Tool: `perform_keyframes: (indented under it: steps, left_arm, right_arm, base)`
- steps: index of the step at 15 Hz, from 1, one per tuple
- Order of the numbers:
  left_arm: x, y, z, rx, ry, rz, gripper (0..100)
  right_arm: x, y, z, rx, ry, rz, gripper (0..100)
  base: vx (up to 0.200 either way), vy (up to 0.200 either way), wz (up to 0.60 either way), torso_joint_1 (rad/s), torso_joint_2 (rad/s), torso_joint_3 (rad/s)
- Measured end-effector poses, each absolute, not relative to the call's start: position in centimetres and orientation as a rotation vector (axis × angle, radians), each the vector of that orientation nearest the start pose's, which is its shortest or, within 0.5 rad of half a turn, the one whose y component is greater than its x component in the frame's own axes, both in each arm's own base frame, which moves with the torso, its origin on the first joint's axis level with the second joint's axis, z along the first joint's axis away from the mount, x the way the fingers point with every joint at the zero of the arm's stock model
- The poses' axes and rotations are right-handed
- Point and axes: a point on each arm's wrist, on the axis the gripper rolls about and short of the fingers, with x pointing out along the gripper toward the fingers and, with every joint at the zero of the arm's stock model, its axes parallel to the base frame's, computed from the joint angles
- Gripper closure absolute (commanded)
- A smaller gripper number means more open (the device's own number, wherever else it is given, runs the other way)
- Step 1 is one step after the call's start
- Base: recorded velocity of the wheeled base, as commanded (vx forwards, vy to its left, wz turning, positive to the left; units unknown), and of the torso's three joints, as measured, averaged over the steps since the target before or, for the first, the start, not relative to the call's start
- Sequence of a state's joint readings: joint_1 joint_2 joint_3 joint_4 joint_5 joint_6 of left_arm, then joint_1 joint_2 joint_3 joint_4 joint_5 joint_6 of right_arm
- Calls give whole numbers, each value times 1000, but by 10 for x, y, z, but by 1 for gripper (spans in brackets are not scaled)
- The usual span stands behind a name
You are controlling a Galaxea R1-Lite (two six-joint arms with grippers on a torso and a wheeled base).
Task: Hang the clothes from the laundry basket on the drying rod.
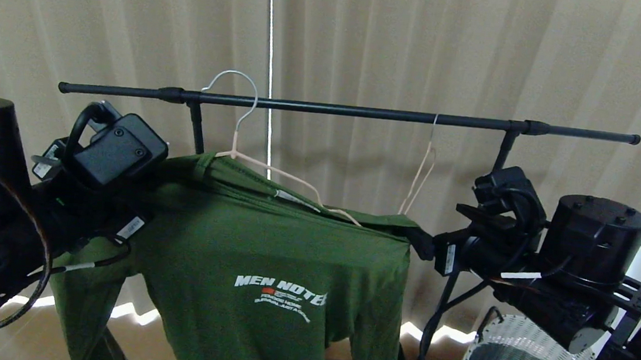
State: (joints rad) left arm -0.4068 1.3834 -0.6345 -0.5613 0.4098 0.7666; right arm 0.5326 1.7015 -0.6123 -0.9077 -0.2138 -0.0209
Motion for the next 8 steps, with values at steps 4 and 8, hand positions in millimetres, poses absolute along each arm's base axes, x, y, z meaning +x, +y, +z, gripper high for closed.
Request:
perform_keyframes:
  steps: [4,8]
  left_arm:
    - [211,-79,205,826,177,2,100]
    - [216,-81,198,775,142,49,100]
  right_arm:
    - [224,156,171,-121,228,445,0]
    - [201,176,185,-164,247,563,0]
  base:
    - [0,0,0,0,0,0]
    - [0,0,0,0,0,0]
